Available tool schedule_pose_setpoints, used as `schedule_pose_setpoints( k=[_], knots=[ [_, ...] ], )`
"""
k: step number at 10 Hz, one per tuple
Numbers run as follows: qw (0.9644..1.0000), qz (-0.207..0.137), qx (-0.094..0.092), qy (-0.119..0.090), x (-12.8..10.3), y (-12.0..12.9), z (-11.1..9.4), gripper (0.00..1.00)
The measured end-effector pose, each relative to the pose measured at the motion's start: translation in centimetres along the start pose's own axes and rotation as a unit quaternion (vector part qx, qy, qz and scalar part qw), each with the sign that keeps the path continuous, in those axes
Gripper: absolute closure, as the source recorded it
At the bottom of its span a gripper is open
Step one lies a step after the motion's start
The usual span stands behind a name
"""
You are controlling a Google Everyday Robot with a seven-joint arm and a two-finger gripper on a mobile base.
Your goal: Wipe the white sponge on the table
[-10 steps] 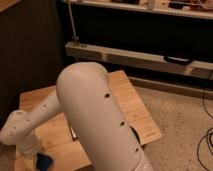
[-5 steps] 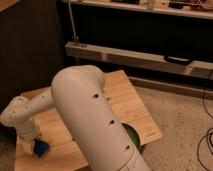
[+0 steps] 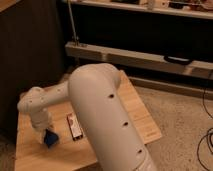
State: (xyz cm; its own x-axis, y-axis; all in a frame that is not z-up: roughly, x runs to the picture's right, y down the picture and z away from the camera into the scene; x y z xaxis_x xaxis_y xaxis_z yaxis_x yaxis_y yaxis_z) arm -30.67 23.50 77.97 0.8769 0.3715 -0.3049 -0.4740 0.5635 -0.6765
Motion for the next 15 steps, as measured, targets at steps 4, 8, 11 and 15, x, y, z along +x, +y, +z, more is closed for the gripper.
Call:
schedule_pose_setpoints(
  k=[4, 8, 11, 15],
  knots=[
    [0.9995, 0.024, -0.015, -0.017, 6.8, 0.5, -1.3, 0.77],
    [0.9986, -0.034, -0.039, 0.009, 7.8, 7.8, 0.9, 0.77],
    [0.9944, -0.09, -0.048, 0.027, 4.6, 11.8, 2.9, 0.77],
    [0.9912, -0.122, -0.046, 0.022, -2.4, 11.6, 3.1, 0.77]
  ],
)
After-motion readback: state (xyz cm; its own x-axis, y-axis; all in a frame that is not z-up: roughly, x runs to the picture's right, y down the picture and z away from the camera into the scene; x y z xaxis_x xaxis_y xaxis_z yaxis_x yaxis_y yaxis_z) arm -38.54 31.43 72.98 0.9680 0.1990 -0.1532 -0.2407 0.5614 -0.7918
